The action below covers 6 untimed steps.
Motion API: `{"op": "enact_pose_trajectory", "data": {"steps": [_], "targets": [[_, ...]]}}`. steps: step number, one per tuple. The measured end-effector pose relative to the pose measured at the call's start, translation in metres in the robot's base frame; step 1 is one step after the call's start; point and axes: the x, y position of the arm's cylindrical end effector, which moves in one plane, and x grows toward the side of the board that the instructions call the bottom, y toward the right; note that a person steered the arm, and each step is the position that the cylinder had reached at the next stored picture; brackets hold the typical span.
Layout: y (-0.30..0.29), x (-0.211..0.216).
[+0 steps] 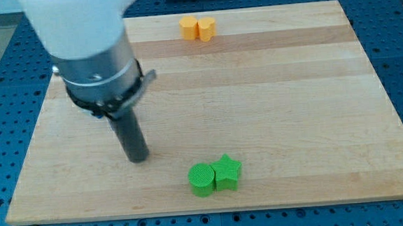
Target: Point at the green circle
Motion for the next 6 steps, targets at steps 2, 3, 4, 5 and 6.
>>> {"op": "enact_pose_trajectory", "data": {"steps": [2,3,4,5,6], "targets": [[-0.008,-0.047],[-0.021,-0.056],[-0.039,-0.070],[-0.037,-0.068],[-0.012,-0.031]]}}
